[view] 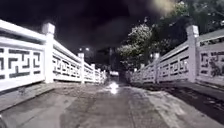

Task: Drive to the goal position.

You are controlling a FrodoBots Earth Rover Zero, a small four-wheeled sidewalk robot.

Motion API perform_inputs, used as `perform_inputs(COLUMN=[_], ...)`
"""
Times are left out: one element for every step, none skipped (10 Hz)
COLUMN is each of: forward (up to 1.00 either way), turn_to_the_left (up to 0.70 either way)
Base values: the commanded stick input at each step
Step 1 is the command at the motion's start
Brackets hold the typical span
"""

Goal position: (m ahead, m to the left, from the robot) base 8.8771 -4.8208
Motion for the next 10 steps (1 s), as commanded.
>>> perform_inputs(forward=[0.7, 0.7, 0.7, 0.7, 0.7, 0.7, 0.69, 0.52, 0.45, 0.45], turn_to_the_left=[0.0, 0.0, 0.0, 0.0, 0.0, 0.0, 0.0, 0.0, 0.0, 0.0])
